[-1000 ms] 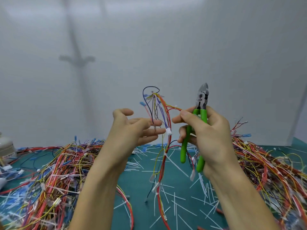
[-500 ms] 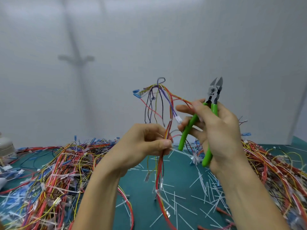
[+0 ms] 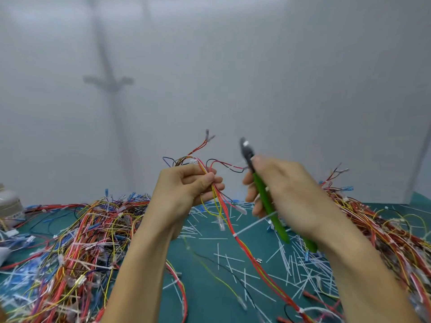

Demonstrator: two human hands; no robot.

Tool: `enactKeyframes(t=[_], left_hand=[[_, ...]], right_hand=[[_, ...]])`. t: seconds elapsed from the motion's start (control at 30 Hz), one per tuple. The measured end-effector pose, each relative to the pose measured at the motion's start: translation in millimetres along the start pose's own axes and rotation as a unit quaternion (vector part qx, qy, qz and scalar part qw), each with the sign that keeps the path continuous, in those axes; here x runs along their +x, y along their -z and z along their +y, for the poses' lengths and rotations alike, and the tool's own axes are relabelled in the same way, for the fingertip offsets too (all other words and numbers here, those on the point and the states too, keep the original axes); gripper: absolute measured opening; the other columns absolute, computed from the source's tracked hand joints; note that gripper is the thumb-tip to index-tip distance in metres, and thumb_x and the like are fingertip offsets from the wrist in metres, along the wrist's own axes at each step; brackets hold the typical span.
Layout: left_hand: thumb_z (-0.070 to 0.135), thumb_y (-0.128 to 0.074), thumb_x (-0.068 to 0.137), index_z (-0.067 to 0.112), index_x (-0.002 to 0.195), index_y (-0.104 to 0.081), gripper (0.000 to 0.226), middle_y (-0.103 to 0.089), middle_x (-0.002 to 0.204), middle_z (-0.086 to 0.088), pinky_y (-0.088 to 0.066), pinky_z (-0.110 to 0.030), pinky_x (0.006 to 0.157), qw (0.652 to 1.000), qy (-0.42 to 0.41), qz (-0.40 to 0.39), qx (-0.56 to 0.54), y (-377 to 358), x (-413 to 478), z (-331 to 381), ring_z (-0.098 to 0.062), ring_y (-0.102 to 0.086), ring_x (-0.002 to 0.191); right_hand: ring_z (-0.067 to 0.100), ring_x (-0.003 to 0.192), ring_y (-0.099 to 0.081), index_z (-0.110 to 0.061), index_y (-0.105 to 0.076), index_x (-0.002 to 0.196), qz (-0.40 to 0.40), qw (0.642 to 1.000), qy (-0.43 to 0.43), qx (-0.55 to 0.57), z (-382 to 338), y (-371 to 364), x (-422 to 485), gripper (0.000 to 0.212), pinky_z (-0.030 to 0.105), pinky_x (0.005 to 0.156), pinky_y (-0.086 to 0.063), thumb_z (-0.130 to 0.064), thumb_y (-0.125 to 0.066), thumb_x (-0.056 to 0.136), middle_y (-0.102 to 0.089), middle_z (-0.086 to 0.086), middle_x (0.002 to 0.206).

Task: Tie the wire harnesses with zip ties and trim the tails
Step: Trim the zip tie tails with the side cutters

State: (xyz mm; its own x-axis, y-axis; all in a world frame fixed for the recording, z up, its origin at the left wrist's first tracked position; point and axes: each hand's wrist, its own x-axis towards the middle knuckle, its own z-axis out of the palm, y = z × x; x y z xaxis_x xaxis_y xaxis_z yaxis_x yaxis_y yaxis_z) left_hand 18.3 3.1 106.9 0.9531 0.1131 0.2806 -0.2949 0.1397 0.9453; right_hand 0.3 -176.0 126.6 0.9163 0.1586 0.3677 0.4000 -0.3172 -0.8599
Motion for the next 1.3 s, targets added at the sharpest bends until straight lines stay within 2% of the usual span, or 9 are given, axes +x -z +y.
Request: enactKeyframes(t=[0.13,0.23,0.63,0.83,0.97,1.3], left_hand=[[-0.004,-0.059,0.089,0.0,0.096,-0.066,0.011,-0.077,0.082,-0.01,-0.057,-0.018,0.062,1.0,-0.011,-0.023,-0.017,-2,-1,2,-0.018,-0.075,0.076],[-0.007,-0.056,0.091,0.002,0.098,-0.066,0.015,-0.077,0.086,-0.009,-0.058,-0.02,0.066,0.999,-0.022,-0.026,-0.019,-4,-1,4,-0.018,-0.075,0.079],[-0.006,-0.056,0.092,0.001,0.101,-0.066,0.015,-0.077,0.091,-0.012,-0.059,-0.023,0.07,0.998,-0.047,-0.027,-0.014,-2,-3,7,-0.023,-0.075,0.086],[-0.006,-0.057,0.091,0.002,0.099,-0.067,0.015,-0.077,0.09,-0.012,-0.059,-0.022,0.071,0.998,-0.056,-0.03,-0.017,0,-4,9,-0.024,-0.075,0.086],[-0.005,-0.057,0.091,0.002,0.099,-0.067,0.015,-0.077,0.09,-0.012,-0.059,-0.022,0.07,0.998,-0.06,-0.032,-0.016,1,-5,11,-0.024,-0.075,0.086],[-0.005,-0.058,0.09,0.005,0.098,-0.068,0.016,-0.077,0.09,-0.01,-0.06,-0.023,0.071,0.997,-0.063,-0.039,0.002,5,-5,12,-0.022,-0.075,0.086]], right_hand=[[0.027,0.073,-0.066,-0.014,-0.066,0.079,-0.05,0.984,0.002,-0.168,6,-5,-1,0.051,0.047,0.077,-0.056,-0.053,-0.038,0.095,-0.07,0.006,0.077],[0.032,0.078,-0.067,-0.009,-0.063,0.083,-0.074,0.973,-0.009,-0.22,8,-8,-2,0.059,0.047,0.077,-0.056,-0.06,-0.037,0.092,-0.068,0.011,0.081],[0.026,0.072,-0.066,-0.015,-0.06,0.082,-0.042,0.97,0.028,-0.238,5,-18,-5,0.055,0.043,0.072,-0.053,-0.06,-0.031,0.095,-0.065,0.005,0.076],[0.024,0.068,-0.057,-0.014,-0.06,0.08,-0.023,0.969,0.053,-0.239,4,-20,-4,0.054,0.034,0.06,-0.04,-0.059,-0.034,0.094,-0.058,0.005,0.066],[0.027,0.072,-0.065,-0.015,-0.062,0.08,-0.031,0.976,0.032,-0.215,3,-21,-5,0.054,0.043,0.071,-0.054,-0.059,-0.034,0.094,-0.064,0.006,0.073],[0.028,0.075,-0.066,-0.016,-0.062,0.079,-0.032,0.978,0.02,-0.204,1,-22,-6,0.055,0.046,0.076,-0.055,-0.061,-0.034,0.092,-0.065,0.006,0.075]])
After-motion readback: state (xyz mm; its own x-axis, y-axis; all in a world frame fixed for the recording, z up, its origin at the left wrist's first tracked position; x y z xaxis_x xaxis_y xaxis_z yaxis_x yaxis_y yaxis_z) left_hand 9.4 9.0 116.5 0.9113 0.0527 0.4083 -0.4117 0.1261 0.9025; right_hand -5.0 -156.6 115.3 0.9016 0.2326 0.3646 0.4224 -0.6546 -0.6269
